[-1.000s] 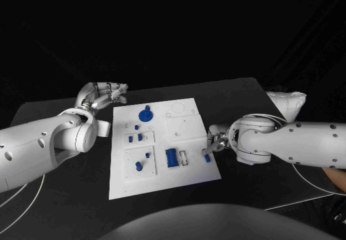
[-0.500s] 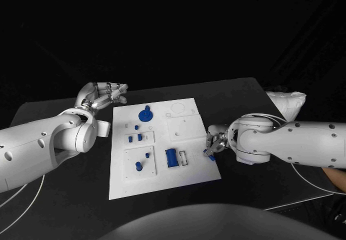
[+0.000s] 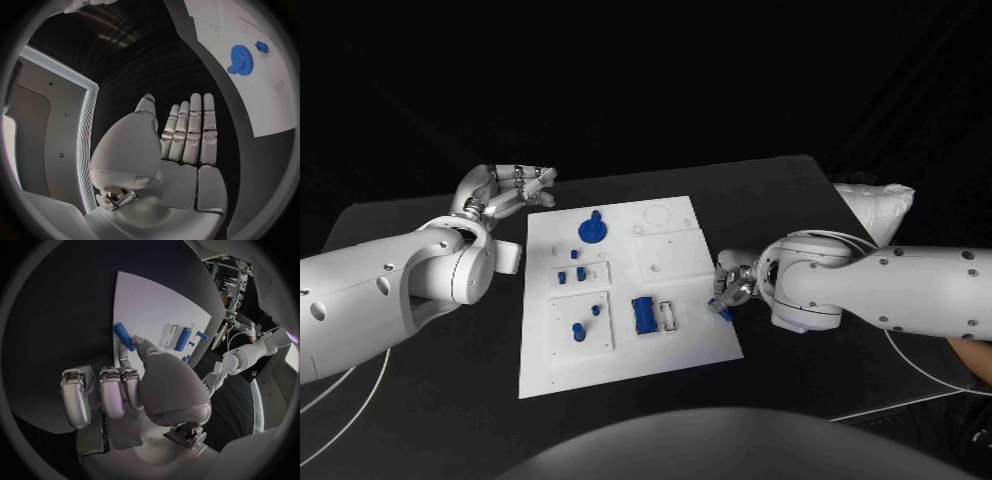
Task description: Assemble the parts on the task board
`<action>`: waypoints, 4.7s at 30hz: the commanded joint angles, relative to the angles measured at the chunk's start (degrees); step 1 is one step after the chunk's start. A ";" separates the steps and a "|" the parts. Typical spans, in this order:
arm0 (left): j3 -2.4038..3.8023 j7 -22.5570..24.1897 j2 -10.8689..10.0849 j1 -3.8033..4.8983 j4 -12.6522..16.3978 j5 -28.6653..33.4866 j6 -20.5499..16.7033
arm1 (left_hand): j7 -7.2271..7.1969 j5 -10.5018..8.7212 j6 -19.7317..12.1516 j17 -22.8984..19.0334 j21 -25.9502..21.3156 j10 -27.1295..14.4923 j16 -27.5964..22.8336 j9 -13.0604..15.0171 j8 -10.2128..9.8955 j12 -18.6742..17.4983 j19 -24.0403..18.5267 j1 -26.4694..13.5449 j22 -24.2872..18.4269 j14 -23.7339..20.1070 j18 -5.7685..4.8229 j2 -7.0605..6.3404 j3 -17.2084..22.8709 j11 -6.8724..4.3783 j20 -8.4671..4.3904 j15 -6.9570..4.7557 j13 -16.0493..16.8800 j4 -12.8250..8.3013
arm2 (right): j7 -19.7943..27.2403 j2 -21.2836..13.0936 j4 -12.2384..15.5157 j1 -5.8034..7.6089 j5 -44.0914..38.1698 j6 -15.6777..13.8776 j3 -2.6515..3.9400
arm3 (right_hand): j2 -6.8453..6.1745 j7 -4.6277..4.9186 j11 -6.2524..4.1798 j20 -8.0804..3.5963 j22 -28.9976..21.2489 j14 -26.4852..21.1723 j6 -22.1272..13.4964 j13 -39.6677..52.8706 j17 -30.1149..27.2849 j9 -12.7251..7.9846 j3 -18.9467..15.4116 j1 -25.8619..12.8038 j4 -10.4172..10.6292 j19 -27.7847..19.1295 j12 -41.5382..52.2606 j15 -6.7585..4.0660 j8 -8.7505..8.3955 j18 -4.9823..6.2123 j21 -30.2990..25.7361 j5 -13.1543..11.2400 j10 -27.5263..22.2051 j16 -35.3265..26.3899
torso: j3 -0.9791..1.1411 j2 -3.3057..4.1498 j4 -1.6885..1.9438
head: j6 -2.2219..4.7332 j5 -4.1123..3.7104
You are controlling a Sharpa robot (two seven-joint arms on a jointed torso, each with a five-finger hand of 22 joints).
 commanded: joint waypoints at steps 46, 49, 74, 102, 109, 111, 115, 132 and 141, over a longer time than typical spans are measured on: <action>0.04 0.16 0.30 0.04 -0.13 -0.26 0.92 | -0.08 0.37 -0.45 -0.11 -0.39 -0.31 -0.02 0.10 0.24 0.19 0.19 -0.01 -0.14 -0.41 0.63 0.63 -0.34 0.03 0.06 0.00 0.05 -0.05 | 4.23 0.30 -0.15 -0.21 21.42 -13.04 -0.48 | -1.94 -1.38 -0.55 -0.09 15.08 6.08 4.47 15.10 15.09 -30.18 4.92 -1.82 -3.70 6.00 0.16 0.03 -1.77 -0.38 0.26 -1.15 6.10 0.23 | -0.02 -0.06 -0.01 | 0.00 0.56; 0.04 0.15 0.35 0.04 -0.17 -0.26 0.90 | -0.08 0.37 -0.45 -0.11 -0.39 -0.31 -0.02 0.10 0.24 0.19 0.19 -0.01 -0.14 -0.41 0.63 0.63 -0.34 0.03 0.06 0.00 0.05 -0.05 | 3.19 0.75 -0.71 -0.21 18.60 -12.34 -0.49 | -1.91 -1.35 -0.52 -0.10 15.08 6.08 4.56 15.10 15.09 -30.38 4.97 -2.00 -3.64 6.00 0.16 0.03 -2.00 -0.38 0.26 -1.60 6.10 0.23 | -0.07 -0.13 -0.04 | 0.00 0.31; 0.02 0.15 0.37 0.03 -0.23 -0.30 1.14 | -0.08 0.37 -0.46 -0.14 -0.44 -0.32 0.00 0.11 0.26 0.20 0.20 0.03 -0.19 -0.44 0.63 0.67 -0.39 0.03 0.06 0.01 0.05 -0.05 | -4.55 2.90 -1.58 -0.33 -7.30 -1.35 -0.51 | -5.20 -0.93 -0.04 -0.12 15.08 6.08 3.44 15.10 15.09 -31.93 0.69 -8.50 -0.14 6.00 0.16 -0.33 -3.53 -0.38 0.26 -7.79 6.10 0.23 | 0.00 -0.01 -0.03 | 0.00 0.06; -0.01 0.00 0.51 0.03 -0.31 -0.30 1.51 | -0.09 0.38 -0.46 -0.16 -0.48 -0.33 0.02 0.12 0.28 0.20 0.21 0.08 -0.25 -0.46 0.64 0.75 -0.44 0.03 0.07 0.01 0.05 -0.05 | -7.14 3.94 -1.82 -0.74 -17.29 8.10 -0.51 | -5.89 -2.08 -1.19 -1.23 15.08 6.08 2.78 15.10 15.09 -26.92 -2.62 -11.46 1.79 6.00 0.16 -1.46 1.88 -0.38 0.26 -8.40 6.10 0.23 | -0.02 -0.02 0.04 | 0.00 -0.02; -0.01 -0.09 0.48 0.03 -0.28 -0.30 1.62 | -0.09 0.38 -0.46 -0.16 -0.48 -0.33 0.02 0.12 0.28 0.20 0.21 0.08 -0.25 -0.46 0.64 0.75 -0.44 0.03 0.07 0.01 0.05 -0.05 | -7.82 4.21 -2.14 -0.97 -19.87 10.48 -0.51 | -6.45 -2.09 -1.23 -1.35 15.08 6.08 1.67 15.10 15.09 -25.13 -3.26 -11.93 2.14 6.00 0.16 -1.54 3.21 -0.38 0.26 -8.90 6.10 0.23 | -0.01 -0.02 0.00 | 0.00 0.04; -0.01 -0.11 0.49 0.03 -0.27 -0.30 1.65 | -0.09 0.38 -0.46 -0.16 -0.48 -0.33 0.02 0.12 0.28 0.20 0.21 0.08 -0.25 -0.46 0.64 0.75 -0.44 0.03 0.07 0.01 0.05 -0.05 | -7.92 4.28 -2.16 -1.07 -20.43 10.90 -0.51 | -6.53 -2.19 -1.30 -1.39 15.08 6.08 1.35 15.10 15.09 -24.32 -3.31 -11.73 2.09 6.00 0.16 -1.59 3.85 -0.38 0.26 -9.01 6.10 0.23 | -0.01 -0.01 -0.02 | 0.00 0.05; -0.02 -0.15 0.54 0.03 -0.27 -0.30 1.72 | -0.09 0.38 -0.46 -0.16 -0.48 -0.33 0.02 0.12 0.28 0.20 0.21 0.08 -0.25 -0.46 0.64 0.75 -0.44 0.03 0.07 0.01 0.05 -0.05 | -8.08 4.39 -2.18 -1.20 -21.15 11.54 -0.51 | -6.75 -2.33 -1.44 -1.58 15.08 6.08 -0.38 15.10 15.09 -21.61 -3.50 -11.34 2.07 6.00 0.16 -1.78 5.84 -0.38 0.26 -9.09 6.10 0.23 | -0.02 0.01 -0.02 | 0.00 -0.03; -0.03 -0.30 0.63 0.02 -0.24 -0.31 2.02 | -0.09 0.38 -0.46 -0.16 -0.48 -0.33 0.02 0.12 0.28 0.20 0.21 0.08 -0.25 -0.46 0.64 0.75 -0.44 0.03 0.07 0.01 0.05 -0.05 | -8.16 4.87 -2.50 -1.62 -21.69 11.44 -0.51 | -3.24 -2.51 -1.67 -1.61 15.08 6.08 -4.27 15.10 15.09 -15.01 0.96 -4.97 -1.39 6.00 0.16 -1.74 11.24 -0.38 0.26 -1.54 6.10 0.23 | -0.02 -0.03 0.01 | 0.00 0.03; -0.04 -0.32 0.52 0.02 -0.13 -0.31 2.03 | -0.08 0.39 -0.49 -0.19 -0.53 -0.36 0.05 0.12 0.29 0.20 0.23 0.12 -0.32 -0.49 0.64 0.81 -0.50 0.03 0.07 0.01 0.05 -0.05 | -6.52 4.47 -2.07 -1.69 -19.78 7.92 -0.51 | -1.42 -1.91 -1.29 -1.01 15.08 6.08 -1.01 15.10 15.09 -18.59 6.84 -3.74 -3.51 6.00 0.16 -0.80 6.55 -0.38 0.26 3.36 6.10 0.23 | 0.00 0.01 0.01 | 0.00 0.17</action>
